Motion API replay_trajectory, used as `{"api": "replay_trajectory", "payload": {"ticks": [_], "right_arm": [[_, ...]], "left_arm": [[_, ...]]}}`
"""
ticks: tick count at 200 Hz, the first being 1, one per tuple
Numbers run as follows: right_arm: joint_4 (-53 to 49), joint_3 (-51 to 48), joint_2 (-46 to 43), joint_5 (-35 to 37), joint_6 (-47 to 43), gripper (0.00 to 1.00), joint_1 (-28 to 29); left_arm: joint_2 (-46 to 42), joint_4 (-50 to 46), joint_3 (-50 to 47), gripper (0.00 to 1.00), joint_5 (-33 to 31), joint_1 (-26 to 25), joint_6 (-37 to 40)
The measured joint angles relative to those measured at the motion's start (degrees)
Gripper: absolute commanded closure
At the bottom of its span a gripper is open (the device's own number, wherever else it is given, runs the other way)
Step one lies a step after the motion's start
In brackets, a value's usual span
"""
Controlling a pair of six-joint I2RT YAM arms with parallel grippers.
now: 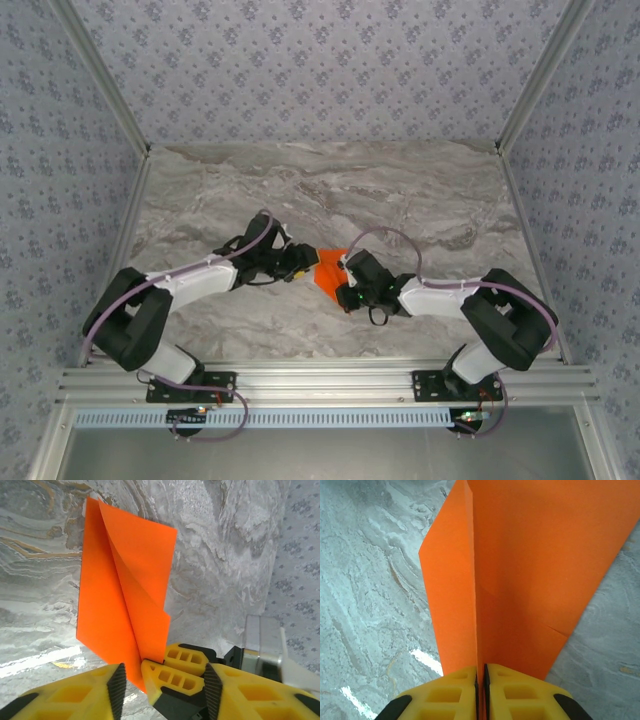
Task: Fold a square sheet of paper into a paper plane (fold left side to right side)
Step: Fourth fold the wing at the center of the table.
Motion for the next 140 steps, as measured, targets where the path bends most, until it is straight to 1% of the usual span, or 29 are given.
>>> {"api": "replay_trajectory", "payload": {"ticks": [26, 58, 140], "right_arm": [[0.0, -0.2, -0.2, -0.5, 0.1, 0.86, -0.3], [0.1, -0.3, -0.2, -0.7, 0.1, 0.86, -0.5], [0.5, -0.8, -0.3, -1.9, 0.1, 0.85, -1.2]], "left_arm": [[4.9, 2.2, 0.4, 0.61, 0.6, -1.4, -0.4], [10.3, 2.7, 2.6, 0.65, 1.1, -2.7, -0.6], [15.4, 4.3, 7.9, 0.64, 1.8, -3.6, -0.7]]}}
